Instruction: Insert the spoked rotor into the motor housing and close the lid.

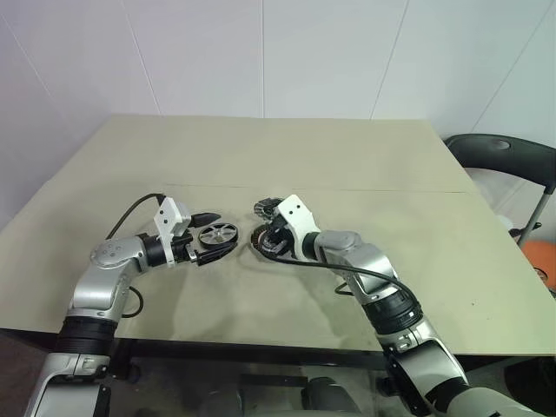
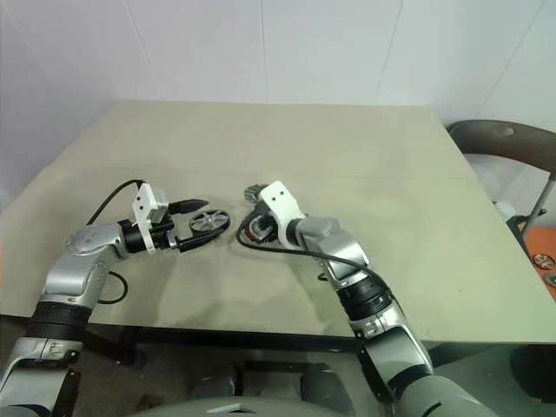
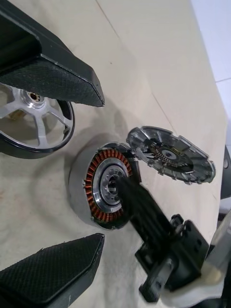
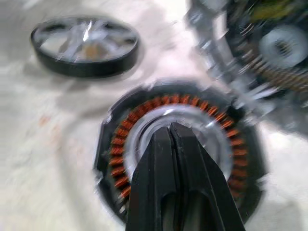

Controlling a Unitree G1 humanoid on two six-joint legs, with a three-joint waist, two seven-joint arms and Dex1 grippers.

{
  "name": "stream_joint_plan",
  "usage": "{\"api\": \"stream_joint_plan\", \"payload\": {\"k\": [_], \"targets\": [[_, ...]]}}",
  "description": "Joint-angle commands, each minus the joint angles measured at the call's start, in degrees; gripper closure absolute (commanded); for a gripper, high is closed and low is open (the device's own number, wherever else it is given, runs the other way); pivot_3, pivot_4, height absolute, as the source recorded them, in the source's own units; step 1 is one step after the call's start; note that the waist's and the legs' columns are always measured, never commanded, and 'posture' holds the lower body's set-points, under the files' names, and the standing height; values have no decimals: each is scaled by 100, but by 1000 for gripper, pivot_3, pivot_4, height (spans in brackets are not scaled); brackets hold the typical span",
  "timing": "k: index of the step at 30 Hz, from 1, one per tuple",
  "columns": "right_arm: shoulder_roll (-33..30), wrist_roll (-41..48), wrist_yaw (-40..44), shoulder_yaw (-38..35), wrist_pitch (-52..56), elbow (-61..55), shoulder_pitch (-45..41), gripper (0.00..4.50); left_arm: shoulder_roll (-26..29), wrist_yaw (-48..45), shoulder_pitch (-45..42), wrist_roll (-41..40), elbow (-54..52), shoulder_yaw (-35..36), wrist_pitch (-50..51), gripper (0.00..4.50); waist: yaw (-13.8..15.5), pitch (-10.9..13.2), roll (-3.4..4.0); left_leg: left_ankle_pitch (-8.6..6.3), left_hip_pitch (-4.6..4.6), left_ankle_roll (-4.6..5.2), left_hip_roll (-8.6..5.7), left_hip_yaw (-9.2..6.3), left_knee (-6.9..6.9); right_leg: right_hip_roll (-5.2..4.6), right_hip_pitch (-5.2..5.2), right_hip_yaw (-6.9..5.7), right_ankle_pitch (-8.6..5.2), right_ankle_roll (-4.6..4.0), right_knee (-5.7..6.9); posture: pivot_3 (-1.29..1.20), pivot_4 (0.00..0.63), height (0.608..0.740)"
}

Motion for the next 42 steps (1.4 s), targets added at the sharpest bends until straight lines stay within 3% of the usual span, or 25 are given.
{"api": "stream_joint_plan", "payload": {"k": [1, 14, 26, 31, 39, 42], "targets": [[-66, -147, 2, 181, 27, -147, -24, 4457, 12, 10, -184, 25, -16, 70, -113, 0, 0, -1, -2, 0, 1, 0, 0, 0, 0, 0, 1, 0, 0, 0, 0, 0, 0, 740], [-143, -527, -376, 64, -192, 123, -210, 4457, -39, 0, -242, 67, 11, 35, -114, 0, 7, -1, -2, 0, 8, 0, 0, 0, 3, 0, 1, 0, 0, 0, 0, 0, 0, 740], [-687, -539, 195, 341, 186, -117, -193, 4457, -27, -18, -256, 79, 14, 26, -104, 0, 23, -1, -2, 0, 9, 0, -1, -1, 4, -2, 1, -1, -1, -1, -8, 0, 0, 740], [-522, -486, 67, 156, 87, -144, -209, 4457, -43, -17, -246, 84, 5, 7, -103, 0, 21, -1, -2, 0, 9, 0, -1, -1, 5, -2, 1, -1, -1, -1, -9, 0, 0, 740], [256, 402, 20, -1004, 149, -276, -324, 4457, -31, -16, -239, 94, 19, -9, -98, 0, -1, -1, -1, 0, -1, 0, 0, -2, -5, 0, 0, -1, 1, 1, -3, 0, 0, 740], [163, 229, 0, -779, 112, -139, -294, 4457, -29, -9, -228, 88, -3, -5, -93, 0, -1, 0, 0, 0, -1, 0, 1, -2, -13, -1, -3, -1, 1, 1, -3, 0, 0, 740]]}}
